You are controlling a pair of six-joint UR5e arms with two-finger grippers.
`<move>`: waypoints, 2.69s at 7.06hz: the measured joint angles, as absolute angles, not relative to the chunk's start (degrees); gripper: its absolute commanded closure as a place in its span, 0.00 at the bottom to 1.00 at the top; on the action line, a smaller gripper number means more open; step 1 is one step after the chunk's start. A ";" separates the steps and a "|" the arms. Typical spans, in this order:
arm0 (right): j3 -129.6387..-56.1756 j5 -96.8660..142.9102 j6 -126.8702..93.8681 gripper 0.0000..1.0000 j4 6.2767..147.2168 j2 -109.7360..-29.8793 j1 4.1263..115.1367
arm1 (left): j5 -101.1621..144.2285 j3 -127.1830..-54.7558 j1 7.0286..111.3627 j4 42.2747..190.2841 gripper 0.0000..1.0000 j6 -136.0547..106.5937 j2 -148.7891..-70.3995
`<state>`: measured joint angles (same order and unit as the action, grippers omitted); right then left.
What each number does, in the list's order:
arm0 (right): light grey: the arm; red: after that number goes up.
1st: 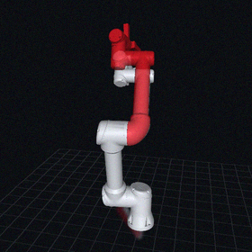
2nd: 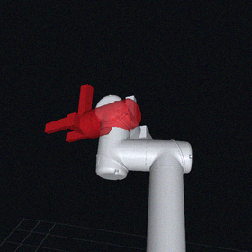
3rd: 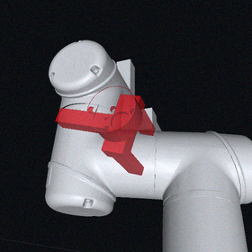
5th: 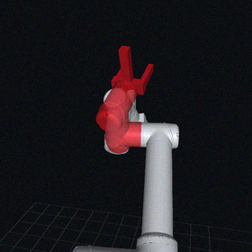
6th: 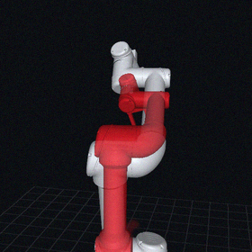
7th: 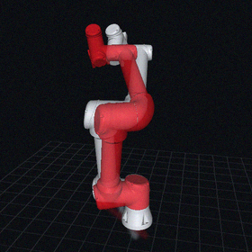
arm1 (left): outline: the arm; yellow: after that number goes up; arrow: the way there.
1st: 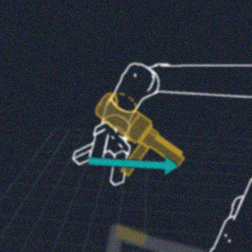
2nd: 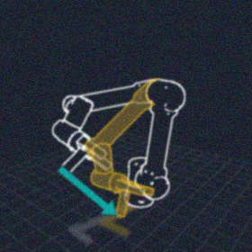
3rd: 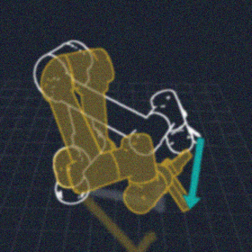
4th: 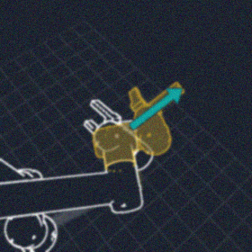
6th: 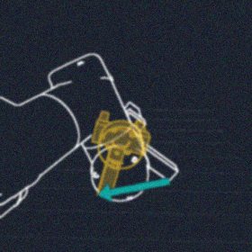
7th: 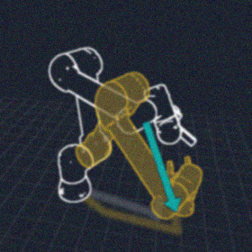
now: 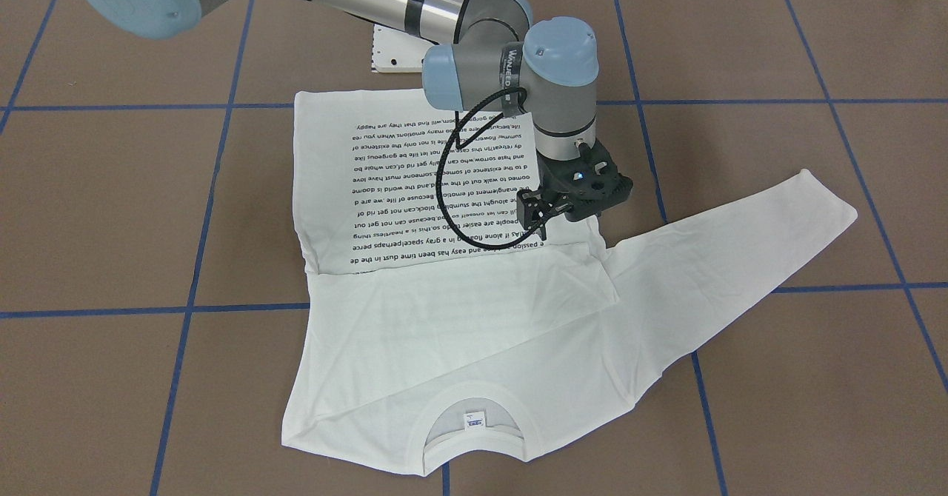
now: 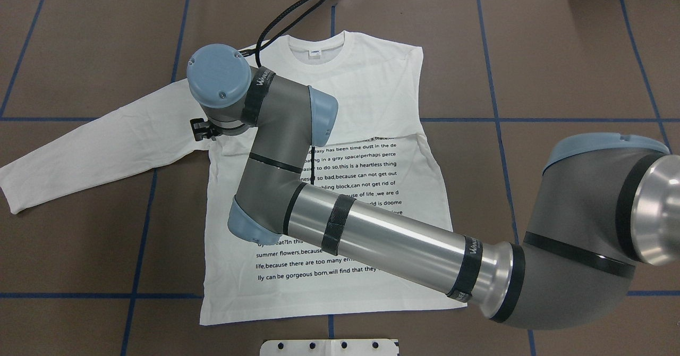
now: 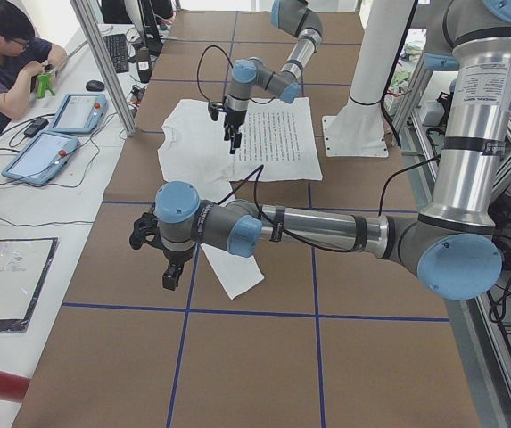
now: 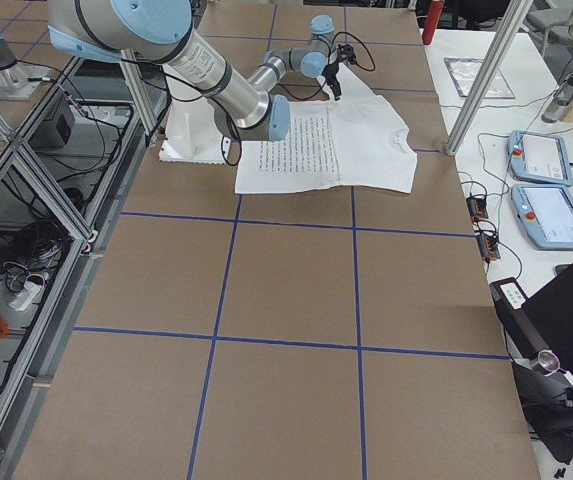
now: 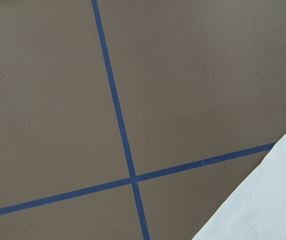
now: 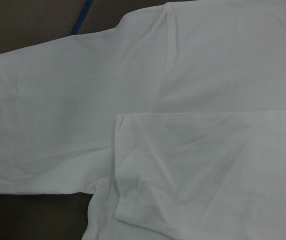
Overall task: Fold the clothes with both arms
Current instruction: 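Open the right gripper on the chest and withdraw it upward, then move the left gripper to the other sleeve cuff and grasp it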
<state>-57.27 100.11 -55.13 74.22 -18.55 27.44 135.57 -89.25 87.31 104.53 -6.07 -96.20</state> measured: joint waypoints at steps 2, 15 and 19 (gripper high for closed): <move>-67.73 103.63 -55.48 0.00 91.70 -20.57 29.75 | 132.00 -89.60 81.26 114.91 0.01 -23.08 -93.99; -106.86 119.70 -45.73 0.00 106.68 -61.01 52.72 | 113.37 -87.89 53.36 145.60 0.03 -55.75 -75.57; -106.87 119.79 -45.79 0.00 106.53 -60.61 52.65 | 113.46 -87.09 53.18 145.42 0.04 -54.83 -76.26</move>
<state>-106.87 119.79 -45.79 106.53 -60.61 52.65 113.46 -87.09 53.18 145.42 -54.83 -76.26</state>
